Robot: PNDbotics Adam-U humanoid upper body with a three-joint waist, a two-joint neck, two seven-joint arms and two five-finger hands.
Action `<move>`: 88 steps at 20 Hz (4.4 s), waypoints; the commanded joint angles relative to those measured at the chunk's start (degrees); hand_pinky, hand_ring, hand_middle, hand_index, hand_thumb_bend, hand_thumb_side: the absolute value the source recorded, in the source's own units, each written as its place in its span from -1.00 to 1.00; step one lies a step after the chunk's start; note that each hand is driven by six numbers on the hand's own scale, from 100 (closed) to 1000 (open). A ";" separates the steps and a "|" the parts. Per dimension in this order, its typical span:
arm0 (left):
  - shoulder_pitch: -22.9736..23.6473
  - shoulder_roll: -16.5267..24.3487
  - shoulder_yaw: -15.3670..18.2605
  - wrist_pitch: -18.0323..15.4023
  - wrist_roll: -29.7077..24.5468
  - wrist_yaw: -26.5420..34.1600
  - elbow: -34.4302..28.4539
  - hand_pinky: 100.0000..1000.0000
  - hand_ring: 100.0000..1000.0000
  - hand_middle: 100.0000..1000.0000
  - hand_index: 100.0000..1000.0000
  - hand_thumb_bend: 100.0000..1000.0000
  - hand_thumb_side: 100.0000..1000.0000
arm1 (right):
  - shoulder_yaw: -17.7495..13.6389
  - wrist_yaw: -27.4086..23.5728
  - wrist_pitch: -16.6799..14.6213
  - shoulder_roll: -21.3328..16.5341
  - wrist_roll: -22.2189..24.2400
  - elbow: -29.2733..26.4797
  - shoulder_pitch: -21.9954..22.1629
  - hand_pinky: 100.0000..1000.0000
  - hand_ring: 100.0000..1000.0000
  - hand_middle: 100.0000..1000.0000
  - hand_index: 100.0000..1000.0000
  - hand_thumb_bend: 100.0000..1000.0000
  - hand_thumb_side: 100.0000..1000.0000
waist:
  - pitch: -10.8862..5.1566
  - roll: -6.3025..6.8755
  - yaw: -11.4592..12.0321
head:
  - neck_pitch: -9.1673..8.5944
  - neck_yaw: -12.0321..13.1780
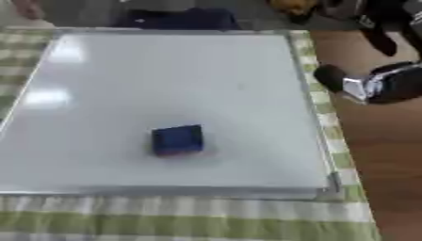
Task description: Wipe the whiteboard clean with a brush.
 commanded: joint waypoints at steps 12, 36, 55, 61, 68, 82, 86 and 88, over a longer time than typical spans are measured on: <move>-1.05 0.30 -0.75 0.53 -1.04 0.42 -1.10 -0.06 -0.01 -0.03 -0.27 -0.88 1.00 | 5.70 -1.01 -1.29 1.89 18.74 -0.53 -10.04 0.69 0.73 0.41 -1.00 -0.36 0.34 | -0.59 -0.22 1.07 | -1.32 -1.14; -1.56 0.01 -1.29 1.18 -1.81 0.81 -1.10 -0.06 -0.01 -0.04 -0.30 -0.89 1.00 | 12.88 1.67 -11.60 12.59 37.19 12.86 -18.47 0.73 0.84 0.58 -1.00 -0.43 0.26 | -0.29 -0.34 4.24 | -2.95 -1.80; -1.33 0.05 -1.16 1.58 -1.86 0.99 -1.10 -0.06 -0.01 -0.04 -0.30 -0.90 1.00 | 13.86 -3.99 -11.53 17.65 46.60 10.36 -16.26 0.72 0.82 0.47 -1.00 -0.47 0.24 | -0.30 -0.38 3.34 | -2.22 -0.02; -1.22 0.11 -1.15 1.70 -1.95 0.90 -1.10 -0.06 -0.01 -0.04 -0.30 -0.90 1.00 | 13.83 -3.96 -9.84 19.50 46.94 10.50 -16.09 0.71 0.81 0.41 -0.99 -0.52 0.26 | -0.21 -0.54 3.27 | -1.98 0.17; -1.17 0.13 -1.26 1.82 -2.14 0.86 -1.10 -0.06 -0.01 -0.04 -0.30 -0.91 1.00 | 14.48 -1.77 -7.95 21.54 46.56 10.70 -17.19 0.71 0.81 0.40 -0.98 -0.53 0.30 | -0.08 -0.62 3.50 | -1.81 -0.09; -1.20 0.22 -1.37 1.83 -2.45 0.84 -1.10 -0.06 -0.01 -0.04 -0.31 -0.91 1.00 | 16.26 2.51 -5.23 25.08 46.92 14.51 -18.45 0.71 0.82 0.41 -0.76 -0.54 0.32 | 0.30 -0.63 3.86 | -1.59 -0.61; -1.26 0.22 -1.41 1.91 -2.51 0.85 -1.10 -0.06 -0.01 -0.04 -0.30 -0.91 1.00 | 16.21 6.42 -3.65 24.51 45.71 14.17 -17.39 0.71 0.82 0.30 -0.81 -0.46 0.33 | 0.39 -0.73 3.80 | -1.47 -0.63; -1.29 0.23 -1.44 1.97 -2.53 0.86 -1.10 -0.06 -0.01 -0.04 -0.30 -0.91 1.00 | 16.62 8.90 -2.83 24.27 44.79 13.85 -16.78 0.70 0.80 0.20 -0.84 -0.39 0.30 | 0.42 -0.79 3.83 | -1.46 -0.67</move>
